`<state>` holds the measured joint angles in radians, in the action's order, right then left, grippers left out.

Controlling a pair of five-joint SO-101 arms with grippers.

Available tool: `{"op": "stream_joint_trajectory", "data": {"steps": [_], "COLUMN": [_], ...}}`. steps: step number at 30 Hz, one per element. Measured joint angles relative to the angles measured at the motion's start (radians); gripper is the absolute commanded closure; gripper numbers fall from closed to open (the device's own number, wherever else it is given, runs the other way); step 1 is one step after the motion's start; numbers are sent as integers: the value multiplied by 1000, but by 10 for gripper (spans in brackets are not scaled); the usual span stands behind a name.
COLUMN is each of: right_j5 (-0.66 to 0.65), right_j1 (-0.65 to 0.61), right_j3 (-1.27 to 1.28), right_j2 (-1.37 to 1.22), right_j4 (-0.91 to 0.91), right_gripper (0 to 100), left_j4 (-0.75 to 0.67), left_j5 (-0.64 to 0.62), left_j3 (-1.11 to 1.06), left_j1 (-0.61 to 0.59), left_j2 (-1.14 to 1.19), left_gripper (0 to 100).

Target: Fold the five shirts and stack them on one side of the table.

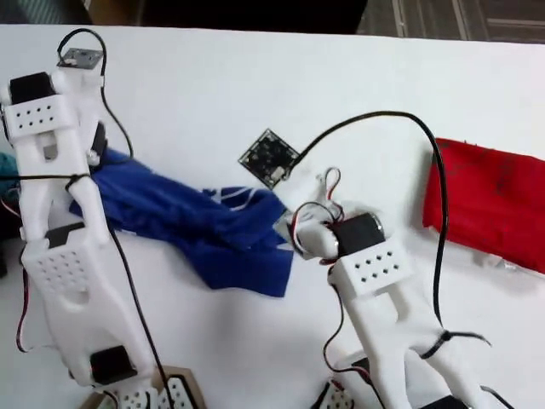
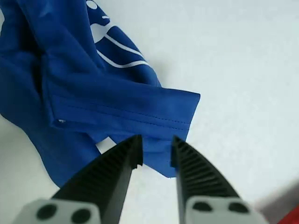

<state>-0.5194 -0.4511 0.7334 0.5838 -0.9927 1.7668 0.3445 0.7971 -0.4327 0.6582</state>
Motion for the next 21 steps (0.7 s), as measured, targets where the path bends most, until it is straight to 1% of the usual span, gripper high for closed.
{"op": "stream_joint_trajectory", "data": {"steps": [5, 9, 12, 16, 21], "right_j5": [20, 117, 173, 195, 241], "right_j1": [0, -2, -2, 0, 6], "right_j3": [-52, -209, -328, -443, -529], "right_j2": [-190, -368, -493, -614, -647], "right_j4": [77, 81, 46, -28, -129], "right_gripper": [809, 809, 810, 810, 811], "left_j4": [0, 0, 0, 0, 0], "left_j5": [0, 0, 0, 0, 0], "left_j3": [0, 0, 0, 0, 0], "left_j1": [-3, -3, -3, -3, -3], "left_j2": [0, 0, 0, 0, 0], "left_gripper": [972, 972, 972, 972, 972]}}
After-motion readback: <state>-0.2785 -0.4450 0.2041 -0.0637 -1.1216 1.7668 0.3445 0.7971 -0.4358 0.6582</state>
